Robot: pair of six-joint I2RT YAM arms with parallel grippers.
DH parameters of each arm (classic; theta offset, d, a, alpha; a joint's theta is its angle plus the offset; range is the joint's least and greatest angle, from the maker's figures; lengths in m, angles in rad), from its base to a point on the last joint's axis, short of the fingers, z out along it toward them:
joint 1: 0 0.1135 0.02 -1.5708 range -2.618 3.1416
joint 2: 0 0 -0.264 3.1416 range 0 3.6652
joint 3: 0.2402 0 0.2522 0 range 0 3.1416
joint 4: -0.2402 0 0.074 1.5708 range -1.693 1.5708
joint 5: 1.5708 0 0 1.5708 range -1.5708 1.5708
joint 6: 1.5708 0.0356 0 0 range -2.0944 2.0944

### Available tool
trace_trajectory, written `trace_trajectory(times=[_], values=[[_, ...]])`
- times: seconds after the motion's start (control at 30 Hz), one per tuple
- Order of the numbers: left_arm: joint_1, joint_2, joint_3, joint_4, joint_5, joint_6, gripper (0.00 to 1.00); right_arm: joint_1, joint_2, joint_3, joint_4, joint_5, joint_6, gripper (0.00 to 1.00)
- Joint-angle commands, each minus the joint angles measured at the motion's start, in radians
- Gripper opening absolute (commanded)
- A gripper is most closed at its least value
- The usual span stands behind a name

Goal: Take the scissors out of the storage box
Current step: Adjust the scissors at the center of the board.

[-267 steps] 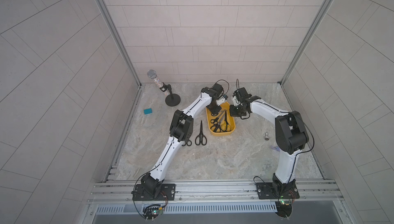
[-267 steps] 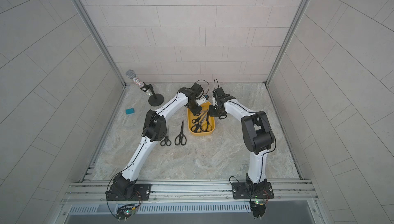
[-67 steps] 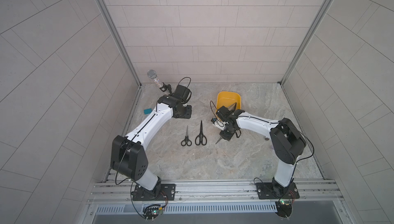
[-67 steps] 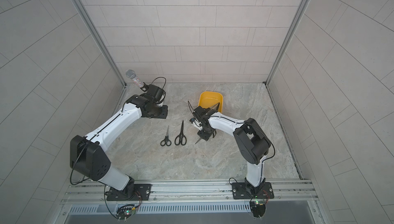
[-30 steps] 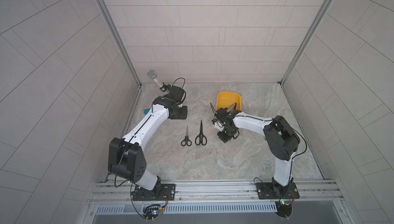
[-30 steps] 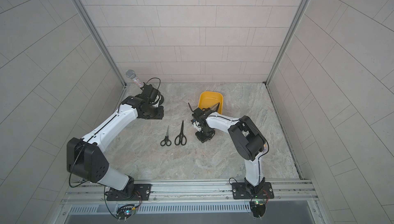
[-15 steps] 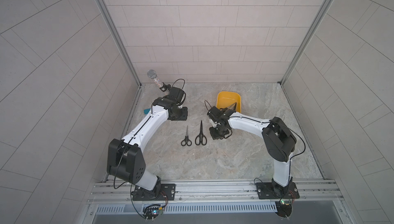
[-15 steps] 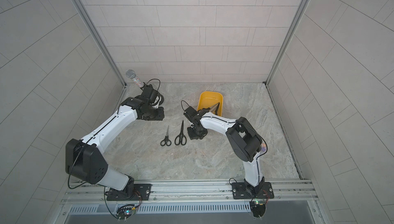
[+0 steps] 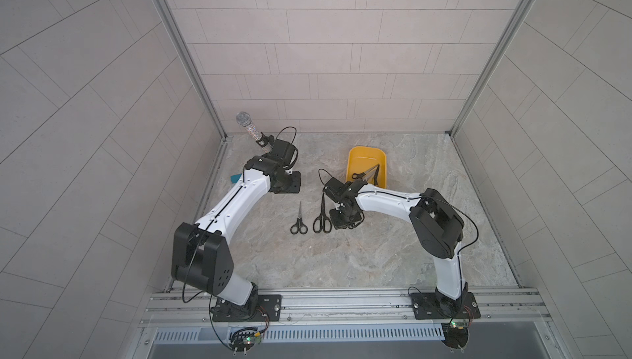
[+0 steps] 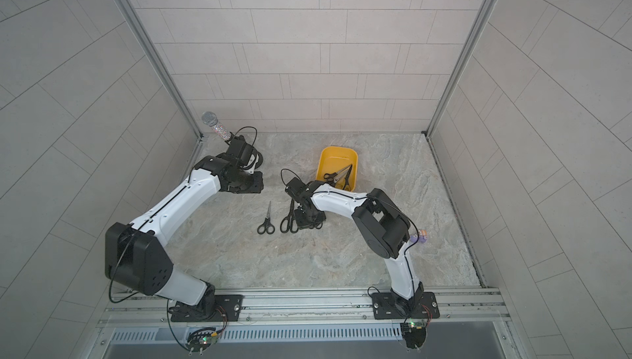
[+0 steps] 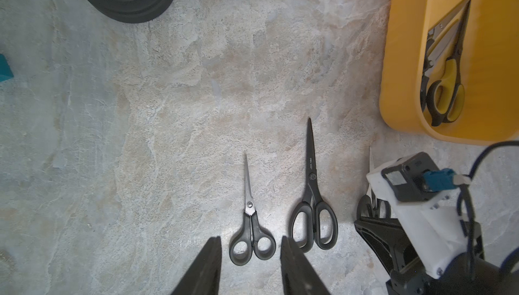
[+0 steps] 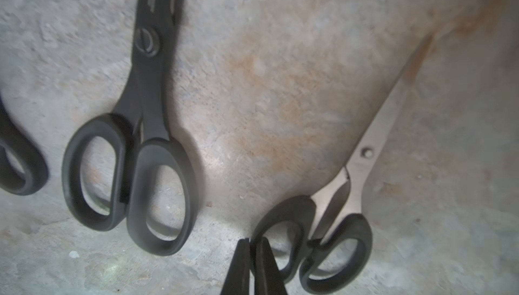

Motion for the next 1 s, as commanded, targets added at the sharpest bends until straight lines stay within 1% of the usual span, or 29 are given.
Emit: trace_trajectory(times=[0.0, 0.23, 0.6, 0.77, 0.83, 0.97], values=[[0.005, -0.007, 0.044, -0.028, -0.012, 0.006, 0.41, 0.001, 0.009, 0.01, -0.016, -0.012, 0.009, 0.0], [0.005, 0.006, 0.073, -0.038, -0.016, 0.01, 0.41, 0.004, 0.005, 0.007, -0.013, -0.021, 0.003, 0.0], [0.005, 0.008, 0.086, -0.045, -0.02, 0.009, 0.41, 0.012, 0.043, 0.033, -0.022, -0.046, -0.012, 0.0], [0.005, 0.009, 0.081, -0.045, -0.021, 0.012, 0.41, 0.008, 0.033, 0.03, -0.021, -0.034, -0.009, 0.22], [0.004, 0.009, 0.08, -0.044, -0.022, 0.013, 0.41, 0.004, 0.023, 0.026, -0.013, -0.027, -0.008, 0.27], [0.005, 0.01, 0.083, -0.044, -0.02, 0.014, 0.41, 0.001, -0.024, 0.031, 0.019, -0.023, -0.017, 0.32]])
